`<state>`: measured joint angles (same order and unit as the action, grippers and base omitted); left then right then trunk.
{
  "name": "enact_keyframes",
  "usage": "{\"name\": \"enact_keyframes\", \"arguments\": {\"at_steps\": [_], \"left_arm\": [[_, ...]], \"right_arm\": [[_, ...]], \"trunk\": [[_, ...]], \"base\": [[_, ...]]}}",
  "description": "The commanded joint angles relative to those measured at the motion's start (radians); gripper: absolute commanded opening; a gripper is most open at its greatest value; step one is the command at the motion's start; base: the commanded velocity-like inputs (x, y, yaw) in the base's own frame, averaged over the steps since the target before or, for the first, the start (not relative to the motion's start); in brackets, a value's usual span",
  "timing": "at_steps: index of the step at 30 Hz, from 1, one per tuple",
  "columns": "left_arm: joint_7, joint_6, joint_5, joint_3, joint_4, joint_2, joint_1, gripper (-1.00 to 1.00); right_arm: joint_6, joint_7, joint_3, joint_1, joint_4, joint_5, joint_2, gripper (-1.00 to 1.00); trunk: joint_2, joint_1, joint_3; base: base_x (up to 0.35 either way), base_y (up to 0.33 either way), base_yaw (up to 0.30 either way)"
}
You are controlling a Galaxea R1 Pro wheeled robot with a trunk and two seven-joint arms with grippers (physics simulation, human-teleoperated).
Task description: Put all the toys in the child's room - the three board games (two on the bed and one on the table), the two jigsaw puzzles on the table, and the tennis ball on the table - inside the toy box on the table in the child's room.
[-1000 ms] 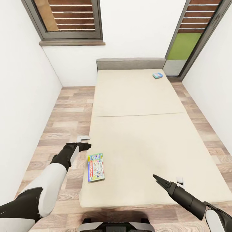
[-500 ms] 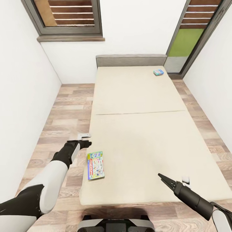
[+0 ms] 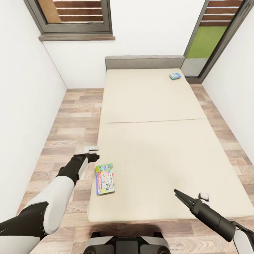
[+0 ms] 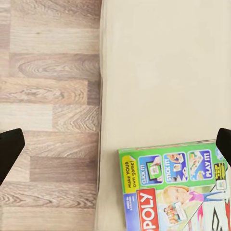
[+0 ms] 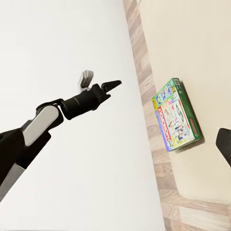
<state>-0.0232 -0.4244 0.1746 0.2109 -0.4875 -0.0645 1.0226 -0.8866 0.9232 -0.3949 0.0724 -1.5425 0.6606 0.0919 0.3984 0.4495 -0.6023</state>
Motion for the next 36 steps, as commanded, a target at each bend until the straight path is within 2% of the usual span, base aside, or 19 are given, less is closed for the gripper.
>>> {"name": "enact_keyframes", "arguments": {"at_steps": [1,21,29,36], "left_arm": [[0.002,-0.004,0.01,0.007,-0.001,-0.002,0.001,1.0],[0.0,0.013,0.011,0.007,0.0,-0.01,0.001,1.0],[-0.001,0.02,0.012,0.006,0.0,-0.028,0.001,1.0],[-0.001,0.021,0.012,0.005,0.0,-0.032,0.001,1.0]], "right_arm": [[-0.005,0.016,-0.001,0.0,0.0,0.001,0.0,1.0],[-0.003,0.042,0.002,0.0,-0.001,-0.001,-0.001,1.0],[-0.003,0.047,0.001,0.001,-0.001,-0.001,-0.001,1.0],[-0.002,0.049,0.001,0.001,-0.001,-0.001,-0.001,1.0]], "trunk": [[0.002,0.0,-0.003],[0.002,0.0,-0.036],[0.002,0.0,-0.049],[0.002,0.0,-0.06]], "base": [[0.0,0.0,0.06],[0.0,0.0,0.067],[0.0,0.0,0.068],[0.0,0.0,0.046]]}}
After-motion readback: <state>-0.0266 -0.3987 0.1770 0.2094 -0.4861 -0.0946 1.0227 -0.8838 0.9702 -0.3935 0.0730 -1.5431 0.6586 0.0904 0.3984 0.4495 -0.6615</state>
